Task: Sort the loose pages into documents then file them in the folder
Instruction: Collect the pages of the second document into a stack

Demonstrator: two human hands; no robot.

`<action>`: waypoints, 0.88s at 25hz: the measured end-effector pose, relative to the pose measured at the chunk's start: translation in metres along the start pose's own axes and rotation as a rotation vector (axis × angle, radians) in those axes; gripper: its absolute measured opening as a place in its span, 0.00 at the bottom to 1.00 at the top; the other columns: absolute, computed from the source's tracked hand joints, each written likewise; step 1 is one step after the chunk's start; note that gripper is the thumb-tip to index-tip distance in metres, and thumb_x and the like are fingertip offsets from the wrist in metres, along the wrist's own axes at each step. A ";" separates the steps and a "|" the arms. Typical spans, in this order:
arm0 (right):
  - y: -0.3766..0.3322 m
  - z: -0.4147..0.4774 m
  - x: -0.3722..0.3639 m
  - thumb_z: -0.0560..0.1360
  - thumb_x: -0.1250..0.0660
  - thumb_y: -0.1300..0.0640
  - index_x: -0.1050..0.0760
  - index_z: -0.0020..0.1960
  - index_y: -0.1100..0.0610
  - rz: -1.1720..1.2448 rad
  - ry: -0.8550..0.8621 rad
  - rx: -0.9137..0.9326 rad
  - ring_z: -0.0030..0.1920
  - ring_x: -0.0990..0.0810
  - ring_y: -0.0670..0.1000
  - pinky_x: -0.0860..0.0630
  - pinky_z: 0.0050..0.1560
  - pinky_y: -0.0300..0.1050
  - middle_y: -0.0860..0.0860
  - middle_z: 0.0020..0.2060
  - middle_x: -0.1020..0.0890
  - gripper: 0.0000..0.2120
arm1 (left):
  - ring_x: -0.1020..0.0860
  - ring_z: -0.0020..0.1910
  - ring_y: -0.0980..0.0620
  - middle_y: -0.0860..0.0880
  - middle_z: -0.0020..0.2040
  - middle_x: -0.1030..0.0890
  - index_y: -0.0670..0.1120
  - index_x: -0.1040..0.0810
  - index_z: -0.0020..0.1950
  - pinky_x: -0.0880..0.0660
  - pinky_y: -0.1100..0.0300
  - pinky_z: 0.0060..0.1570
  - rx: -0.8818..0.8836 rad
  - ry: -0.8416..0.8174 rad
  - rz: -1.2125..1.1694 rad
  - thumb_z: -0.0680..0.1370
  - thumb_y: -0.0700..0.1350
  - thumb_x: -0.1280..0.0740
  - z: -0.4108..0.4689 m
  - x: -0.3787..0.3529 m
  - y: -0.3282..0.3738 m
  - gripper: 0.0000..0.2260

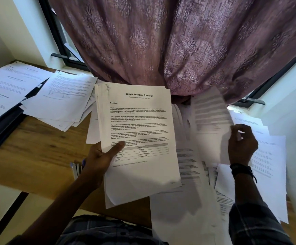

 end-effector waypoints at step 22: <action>-0.134 -0.047 0.039 0.79 0.34 0.52 0.19 0.56 0.55 0.696 -0.336 -0.497 0.44 0.16 0.49 0.21 0.47 0.45 0.52 0.46 0.14 0.10 | 0.18 0.55 0.40 0.44 0.55 0.16 0.46 0.21 0.62 0.20 0.42 0.52 0.136 -0.375 -0.155 0.70 0.50 0.23 0.013 -0.030 0.031 0.22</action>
Point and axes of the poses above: each hand's wrist, its own z-axis towards the middle knuckle, its own x-axis out of the back of the hand, y = z × x, the point moved 6 cm from there along z, towards the middle knuckle
